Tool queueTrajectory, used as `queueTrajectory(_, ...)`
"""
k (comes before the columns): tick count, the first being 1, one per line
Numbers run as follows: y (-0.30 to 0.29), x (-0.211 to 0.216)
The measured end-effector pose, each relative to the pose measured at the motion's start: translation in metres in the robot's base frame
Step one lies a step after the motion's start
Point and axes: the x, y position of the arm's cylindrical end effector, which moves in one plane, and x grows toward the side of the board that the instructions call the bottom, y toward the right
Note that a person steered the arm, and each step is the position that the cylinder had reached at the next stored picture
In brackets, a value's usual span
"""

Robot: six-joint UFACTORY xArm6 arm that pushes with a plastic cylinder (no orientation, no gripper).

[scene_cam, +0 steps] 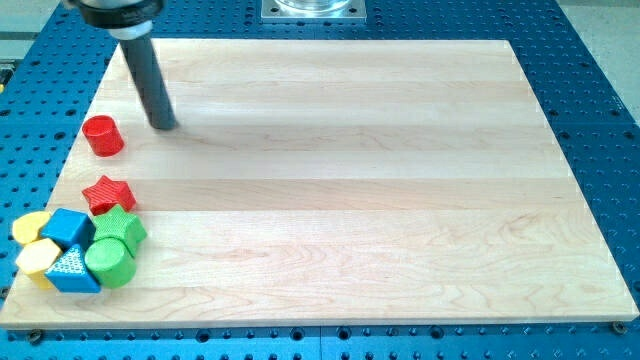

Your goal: Move the red blocks into the group of blocks

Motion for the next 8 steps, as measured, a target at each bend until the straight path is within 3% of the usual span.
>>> queueTrajectory(1,-0.056,0.004)
queueTrajectory(2,-0.070,0.057)
queueTrajectory(3,-0.075,0.070)
queueTrajectory(4,-0.085,0.035)
queueTrajectory(5,-0.050,0.012)
queueTrajectory(7,-0.032,0.086)
queueTrajectory(8,-0.034,0.100)
